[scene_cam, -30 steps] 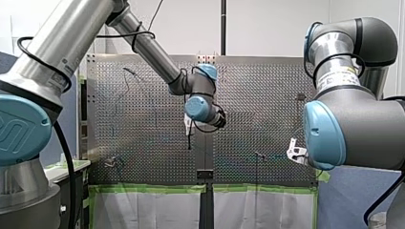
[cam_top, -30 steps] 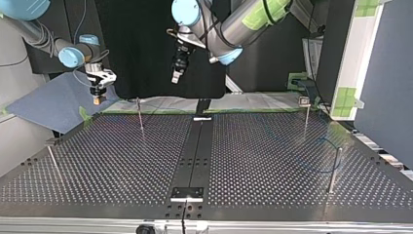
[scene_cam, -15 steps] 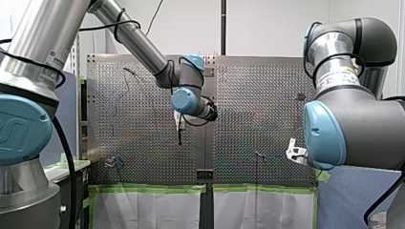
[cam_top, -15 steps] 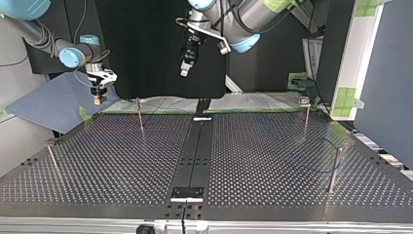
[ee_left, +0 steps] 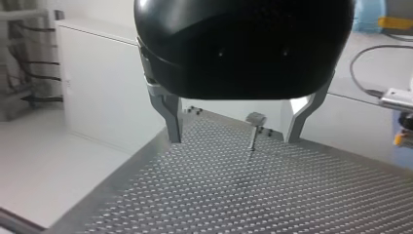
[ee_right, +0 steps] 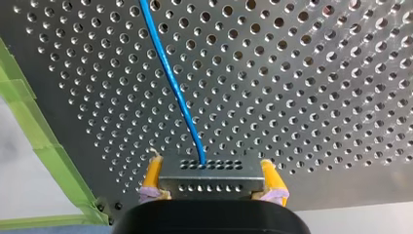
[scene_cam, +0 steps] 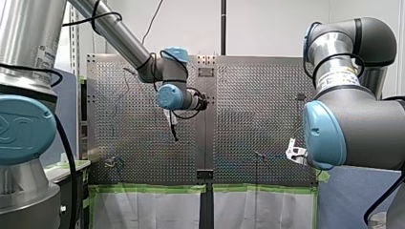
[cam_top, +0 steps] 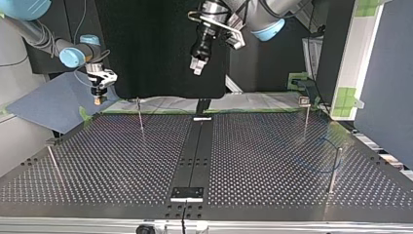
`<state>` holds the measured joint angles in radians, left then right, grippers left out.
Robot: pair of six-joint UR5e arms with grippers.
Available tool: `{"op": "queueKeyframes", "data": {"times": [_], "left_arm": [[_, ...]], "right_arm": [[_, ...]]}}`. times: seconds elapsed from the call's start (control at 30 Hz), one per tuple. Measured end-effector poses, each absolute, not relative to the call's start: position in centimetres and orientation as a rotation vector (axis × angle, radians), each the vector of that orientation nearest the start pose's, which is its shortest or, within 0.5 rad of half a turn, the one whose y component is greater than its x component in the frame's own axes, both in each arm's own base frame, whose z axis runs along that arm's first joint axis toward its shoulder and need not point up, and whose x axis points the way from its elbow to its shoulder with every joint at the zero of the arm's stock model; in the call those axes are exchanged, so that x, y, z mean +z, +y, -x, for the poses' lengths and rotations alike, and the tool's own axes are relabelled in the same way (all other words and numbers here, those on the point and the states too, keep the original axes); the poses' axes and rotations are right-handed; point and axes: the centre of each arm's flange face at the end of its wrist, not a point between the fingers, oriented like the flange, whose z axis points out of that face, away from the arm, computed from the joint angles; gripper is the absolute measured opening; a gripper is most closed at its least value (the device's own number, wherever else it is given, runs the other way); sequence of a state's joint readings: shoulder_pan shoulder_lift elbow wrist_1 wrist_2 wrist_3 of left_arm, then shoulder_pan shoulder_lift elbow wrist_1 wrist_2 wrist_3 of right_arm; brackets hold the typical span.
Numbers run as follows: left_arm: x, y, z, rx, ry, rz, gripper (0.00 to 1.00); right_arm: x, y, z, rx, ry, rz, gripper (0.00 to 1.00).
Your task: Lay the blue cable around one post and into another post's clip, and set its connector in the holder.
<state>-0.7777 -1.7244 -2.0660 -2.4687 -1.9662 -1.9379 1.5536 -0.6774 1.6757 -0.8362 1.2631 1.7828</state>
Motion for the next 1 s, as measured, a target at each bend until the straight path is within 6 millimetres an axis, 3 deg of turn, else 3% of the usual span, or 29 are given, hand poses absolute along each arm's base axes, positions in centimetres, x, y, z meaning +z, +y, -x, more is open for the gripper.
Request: {"op": "queueKeyframes", "data": {"times": [0.17, 0.33, 1.0], "left_arm": [[25.4, -38.3, -26.2, -0.611, 1.534, 0.019, 1.0], [24.6, -37.4, -25.7, -0.622, 1.522, 0.017, 1.0], [18.3, -32.5, -22.0, -0.518, 1.631, -0.028, 1.0]], "right_arm": [[-1.4, -62.5, -15.3, 1.499, -1.388, -1.437, 0.0], [-1.3, -62.5, -15.4, 1.5, -1.386, -1.437, 0.0], [-1.4, -62.4, -16.0, 1.506, -1.382, -1.447, 0.0]]}}
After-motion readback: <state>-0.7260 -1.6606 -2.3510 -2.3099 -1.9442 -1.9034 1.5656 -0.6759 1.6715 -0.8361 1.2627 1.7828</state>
